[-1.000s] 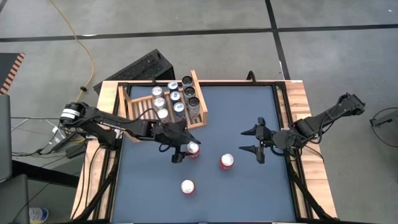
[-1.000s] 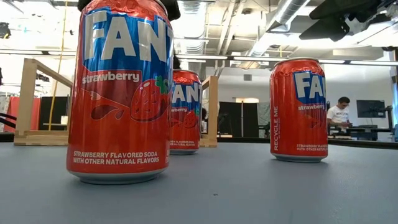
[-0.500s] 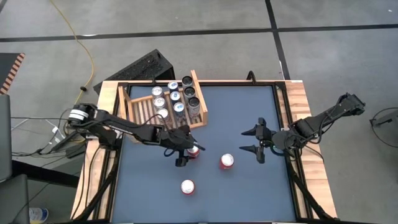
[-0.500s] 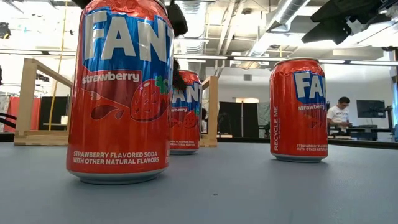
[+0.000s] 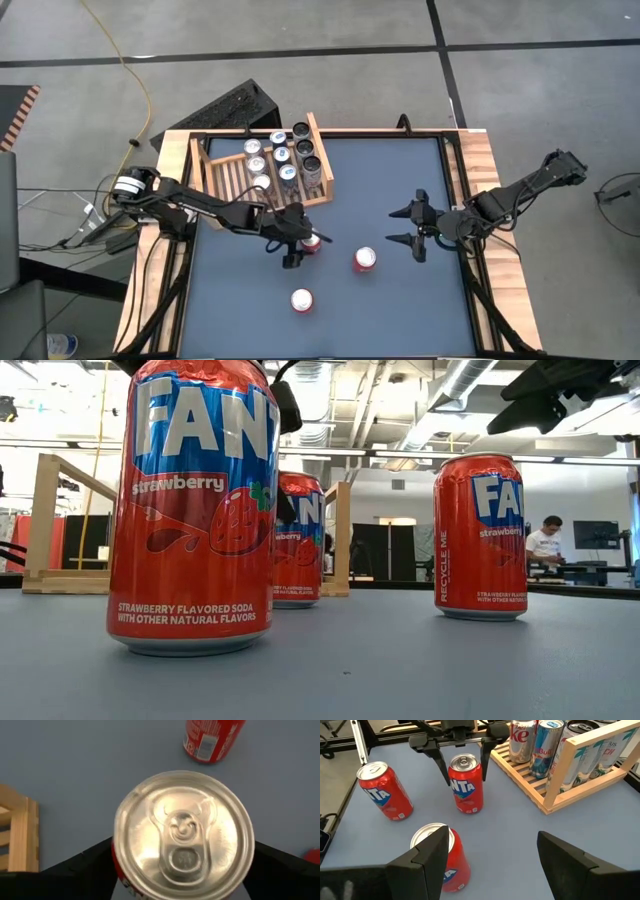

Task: Place canned beverage on shelf
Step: Put the top left red soda can on the shelf

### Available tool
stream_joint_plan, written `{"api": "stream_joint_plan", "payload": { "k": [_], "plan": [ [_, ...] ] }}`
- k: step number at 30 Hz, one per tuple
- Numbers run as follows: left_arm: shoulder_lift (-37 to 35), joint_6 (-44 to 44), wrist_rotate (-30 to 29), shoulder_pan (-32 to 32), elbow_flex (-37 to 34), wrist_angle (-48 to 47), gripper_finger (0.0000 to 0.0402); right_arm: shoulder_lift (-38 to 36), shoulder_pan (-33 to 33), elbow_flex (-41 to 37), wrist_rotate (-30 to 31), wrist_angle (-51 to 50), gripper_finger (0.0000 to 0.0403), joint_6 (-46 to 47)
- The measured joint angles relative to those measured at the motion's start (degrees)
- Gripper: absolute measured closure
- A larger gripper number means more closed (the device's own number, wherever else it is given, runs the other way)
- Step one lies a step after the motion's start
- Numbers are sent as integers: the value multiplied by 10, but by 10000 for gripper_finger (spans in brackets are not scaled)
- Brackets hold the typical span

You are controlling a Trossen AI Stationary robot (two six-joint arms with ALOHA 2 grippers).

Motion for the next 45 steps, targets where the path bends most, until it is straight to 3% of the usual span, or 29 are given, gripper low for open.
{"api": "stream_joint_plan", "payload": {
  "k": [5,17,23,30,38,45],
  "plan": [
    [0,0,0,0,0,12,118,0,0,0,0,0,127,0],
    [0,-29,-15,0,0,14,118,0,0,0,0,-4,127,-1],
    [-36,-54,-17,-6,0,-2,118,0,0,0,0,-8,127,-1],
    [-139,-82,-28,-27,0,-103,118,0,0,0,0,-14,127,3],
    [-263,-139,-105,-79,0,-218,118,0,0,0,0,-14,127,3],
    [-269,-180,-114,-133,0,-313,118,0,0,0,2,-13,127,4]
  ]
}}
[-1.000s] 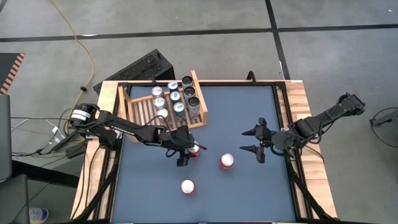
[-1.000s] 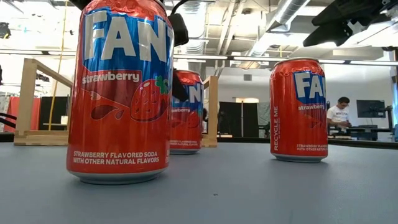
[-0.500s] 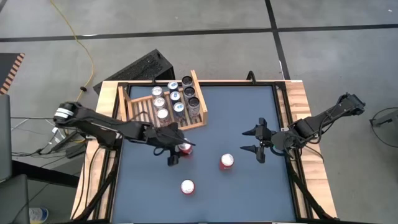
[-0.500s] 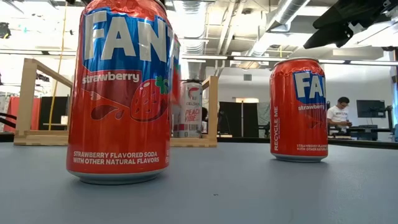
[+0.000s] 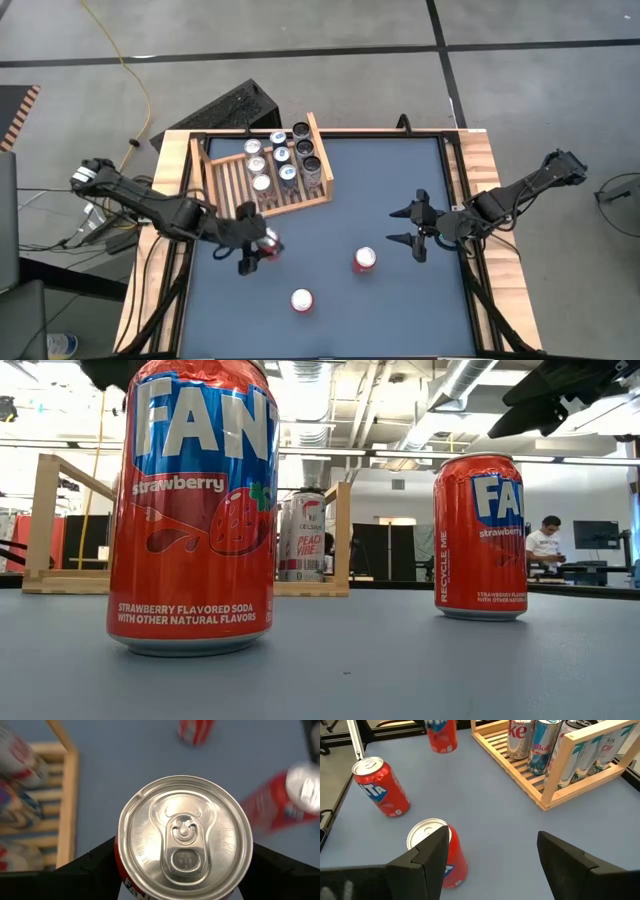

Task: Place canned beverage on shelf
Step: Put the top left red soda can on the shelf

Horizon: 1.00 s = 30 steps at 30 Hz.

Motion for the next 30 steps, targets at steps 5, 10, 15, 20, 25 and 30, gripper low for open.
{"api": "stream_joint_plan", "payload": {
  "k": [5,10,15,20,25,30],
  "plan": [
    [54,-4,-1,-38,0,-35,118,0,0,0,1,0,127,9],
    [114,12,-1,-63,0,-24,116,0,0,0,1,0,127,10],
    [157,23,-16,-75,1,5,114,0,0,0,1,0,127,10],
    [171,35,-27,-84,1,50,114,0,0,0,1,0,127,10],
    [166,31,-31,-86,1,45,114,0,0,0,1,-5,127,10],
    [168,36,-1,-88,0,47,111,0,0,0,1,-5,127,10]
  ]
}}
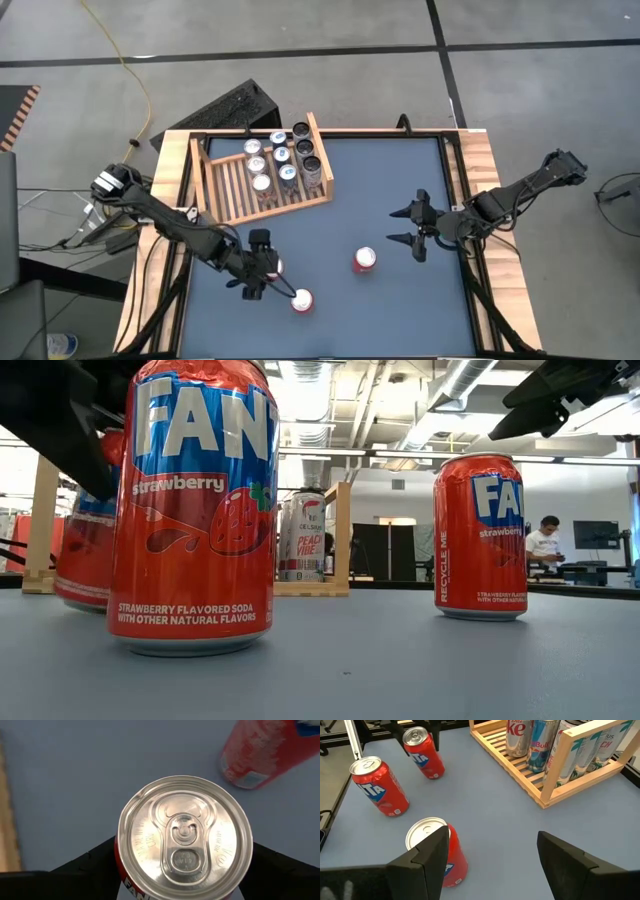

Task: Place canned beverage on shelf
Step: Put the top left red soda can on the shelf

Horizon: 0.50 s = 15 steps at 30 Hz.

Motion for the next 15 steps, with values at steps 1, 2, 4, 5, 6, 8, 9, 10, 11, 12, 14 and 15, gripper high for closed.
{"api": "stream_joint_plan", "payload": {
  "k": [1,2,4,5,6,8,9,10,11,12,14,15],
  "plan": [
    [0,0,7,0,0,2,108,0,0,0,0,0,127,0],
    [0,-2,11,0,0,3,103,0,0,0,0,0,127,0],
    [0,-8,10,0,0,4,90,0,0,0,0,1,127,0],
    [0,-11,11,0,0,4,83,0,0,0,0,1,127,0],
    [0,-17,12,0,0,2,76,0,0,0,0,1,127,0],
    [-2,-25,12,0,0,1,64,0,0,0,0,1,127,0],
    [-2,-26,12,0,0,2,60,0,0,0,0,1,127,0],
    [-2,-26,11,0,0,1,56,0,0,0,0,1,127,0],
    [-2,-27,12,0,0,1,54,0,0,0,0,1,127,0],
    [0,-29,12,0,0,2,52,0,0,0,0,1,127,0],
    [2,-31,14,0,0,4,51,0,0,0,0,1,127,0],
    [2,-32,18,0,0,0,50,0,0,0,0,1,127,0]
  ]
}}
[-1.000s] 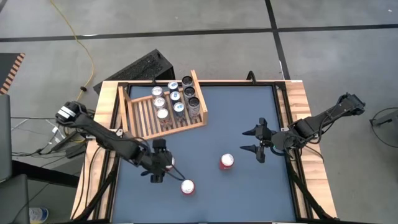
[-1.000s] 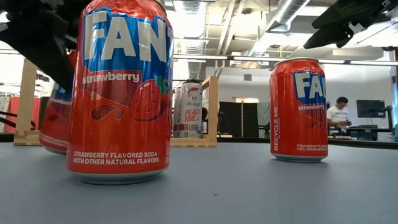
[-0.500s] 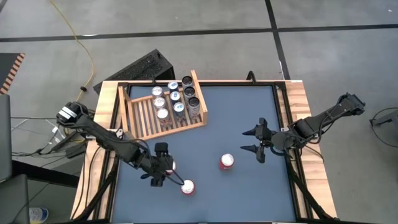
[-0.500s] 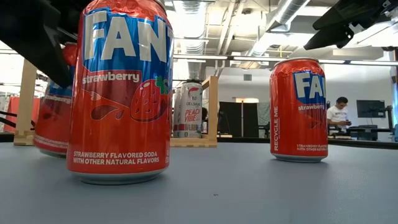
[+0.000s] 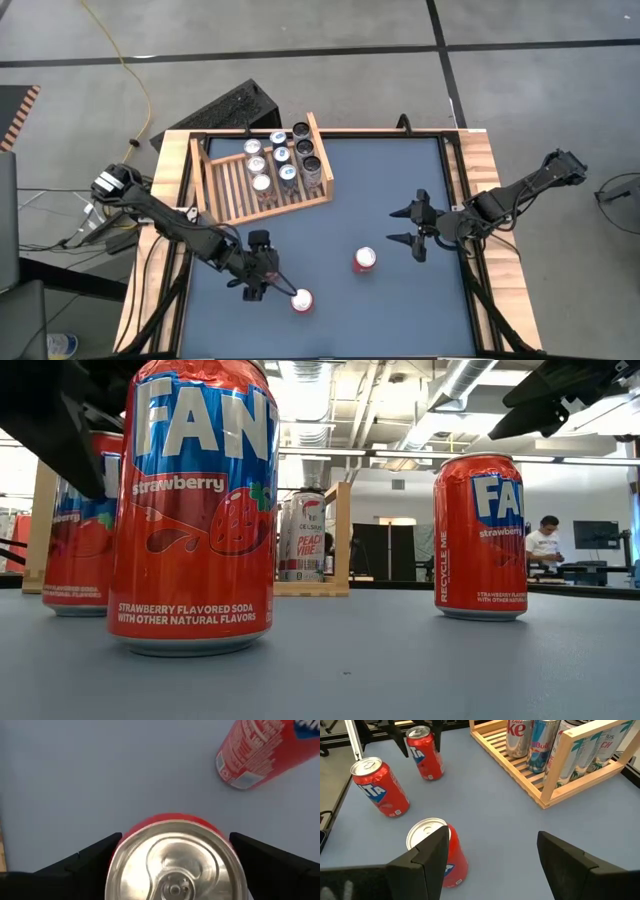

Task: Place canned beverage on shelf
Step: Put the top left red soda can on the shelf

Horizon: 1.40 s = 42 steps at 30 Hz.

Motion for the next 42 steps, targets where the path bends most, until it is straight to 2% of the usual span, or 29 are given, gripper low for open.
{"api": "stream_joint_plan", "payload": {
  "k": [18,32,42],
  "plan": [
    [-65,5,-2,3,2,-10,48,0,0,0,0,0,127,4],
    [-70,26,-2,2,160,-193,48,0,0,0,2,0,127,4],
    [-65,29,2,2,166,-206,48,0,0,0,2,0,127,5]
  ]
}}
